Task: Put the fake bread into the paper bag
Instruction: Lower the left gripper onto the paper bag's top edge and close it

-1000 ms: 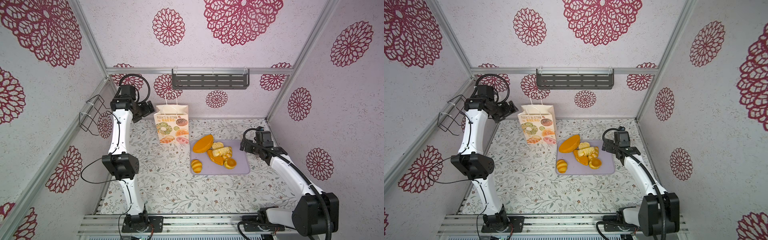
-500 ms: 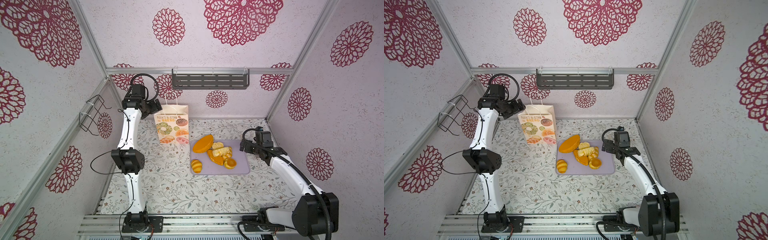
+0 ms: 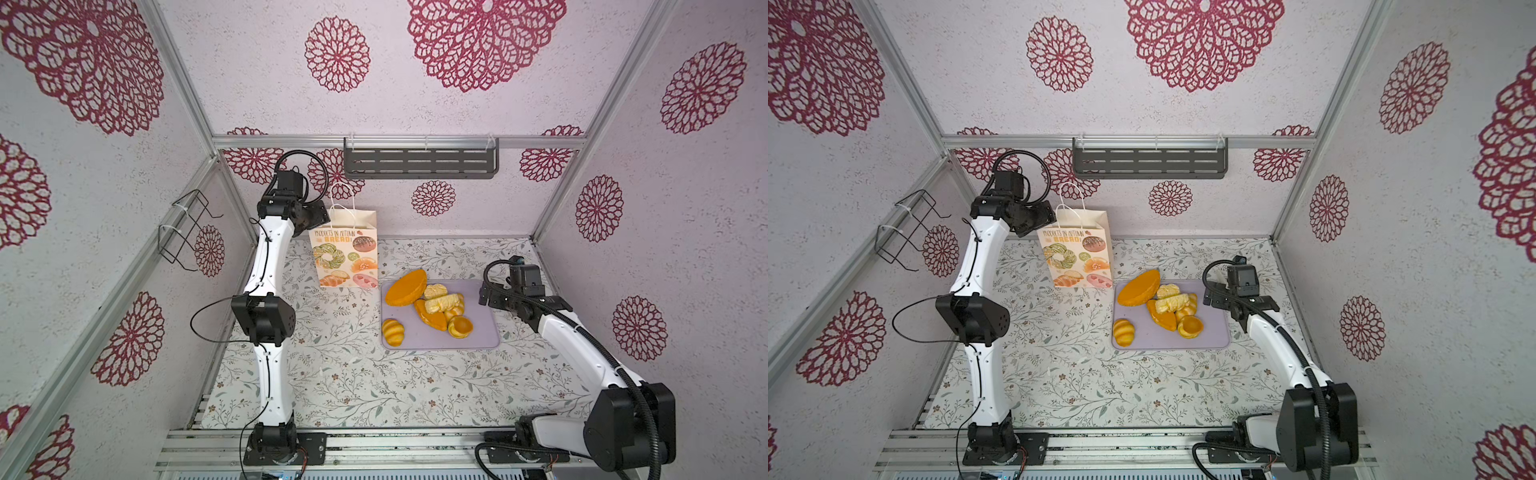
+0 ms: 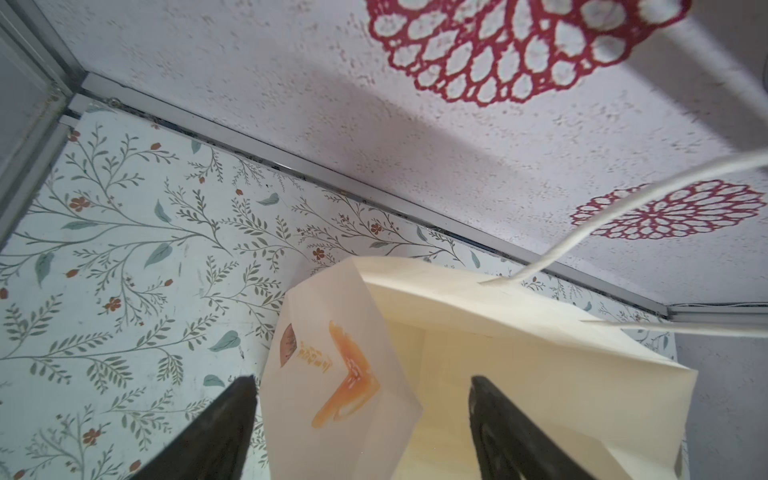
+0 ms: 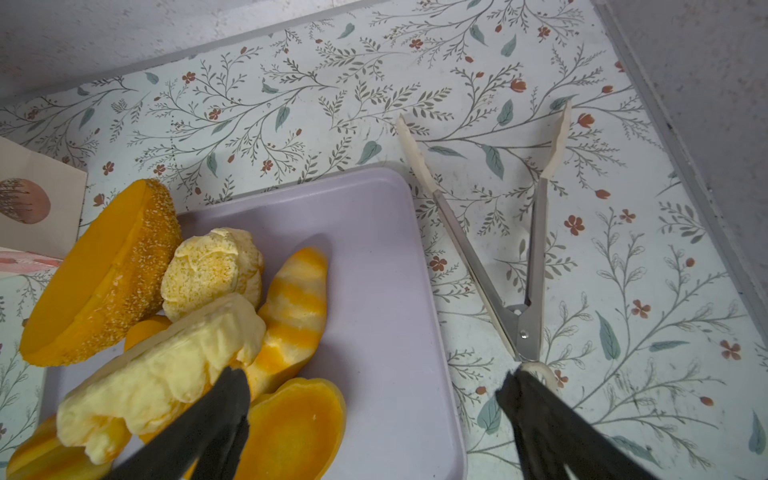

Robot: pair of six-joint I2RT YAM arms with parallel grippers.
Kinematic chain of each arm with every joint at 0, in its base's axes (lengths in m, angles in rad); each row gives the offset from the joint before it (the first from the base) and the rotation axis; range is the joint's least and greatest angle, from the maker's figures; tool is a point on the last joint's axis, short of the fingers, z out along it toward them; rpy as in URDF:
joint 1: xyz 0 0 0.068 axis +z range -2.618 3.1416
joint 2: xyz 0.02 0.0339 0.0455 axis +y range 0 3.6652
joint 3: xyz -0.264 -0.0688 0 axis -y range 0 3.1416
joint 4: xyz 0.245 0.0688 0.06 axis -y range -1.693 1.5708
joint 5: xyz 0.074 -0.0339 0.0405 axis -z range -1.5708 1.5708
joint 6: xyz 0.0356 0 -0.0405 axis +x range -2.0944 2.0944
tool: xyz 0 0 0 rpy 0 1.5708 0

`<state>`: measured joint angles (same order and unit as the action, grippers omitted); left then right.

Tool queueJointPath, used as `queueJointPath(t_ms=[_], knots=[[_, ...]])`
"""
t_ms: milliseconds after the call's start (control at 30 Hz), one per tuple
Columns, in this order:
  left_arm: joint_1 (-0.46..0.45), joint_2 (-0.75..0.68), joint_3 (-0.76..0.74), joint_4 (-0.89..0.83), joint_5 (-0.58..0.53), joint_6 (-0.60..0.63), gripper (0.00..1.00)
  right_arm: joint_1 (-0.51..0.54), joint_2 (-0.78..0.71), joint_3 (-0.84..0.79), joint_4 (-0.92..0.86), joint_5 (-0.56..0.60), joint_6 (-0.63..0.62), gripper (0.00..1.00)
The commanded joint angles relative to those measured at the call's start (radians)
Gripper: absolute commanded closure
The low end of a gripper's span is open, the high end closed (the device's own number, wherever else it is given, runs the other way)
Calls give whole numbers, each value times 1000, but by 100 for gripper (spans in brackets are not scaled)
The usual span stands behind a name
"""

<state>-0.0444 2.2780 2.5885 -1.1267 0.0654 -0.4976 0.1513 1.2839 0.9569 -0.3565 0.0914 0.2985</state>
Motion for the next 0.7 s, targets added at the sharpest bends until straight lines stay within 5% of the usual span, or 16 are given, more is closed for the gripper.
queueJointPath(t_ms=[0,667], knots=[[-4,8,24,15,-45,16,22,-1,0,2,31,-10,-17,1],[-4,7,18,-19,-104,66,51,-3,-3,-1,32,-24,-13,1]])
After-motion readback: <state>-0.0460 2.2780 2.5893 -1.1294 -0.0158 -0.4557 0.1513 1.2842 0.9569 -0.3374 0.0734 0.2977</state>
